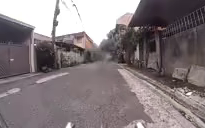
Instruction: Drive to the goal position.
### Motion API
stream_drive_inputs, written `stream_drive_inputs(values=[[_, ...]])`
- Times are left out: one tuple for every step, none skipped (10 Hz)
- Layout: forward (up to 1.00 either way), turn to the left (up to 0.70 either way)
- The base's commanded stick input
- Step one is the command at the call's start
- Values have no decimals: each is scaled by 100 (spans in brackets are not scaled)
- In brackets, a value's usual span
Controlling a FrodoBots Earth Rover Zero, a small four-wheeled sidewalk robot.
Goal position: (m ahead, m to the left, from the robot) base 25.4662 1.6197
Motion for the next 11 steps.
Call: stream_drive_inputs(values=[[6,0],[6,0],[6,0],[6,0],[6,0],[6,0],[6,0],[6,0],[6,0],[6,0],[6,0]])
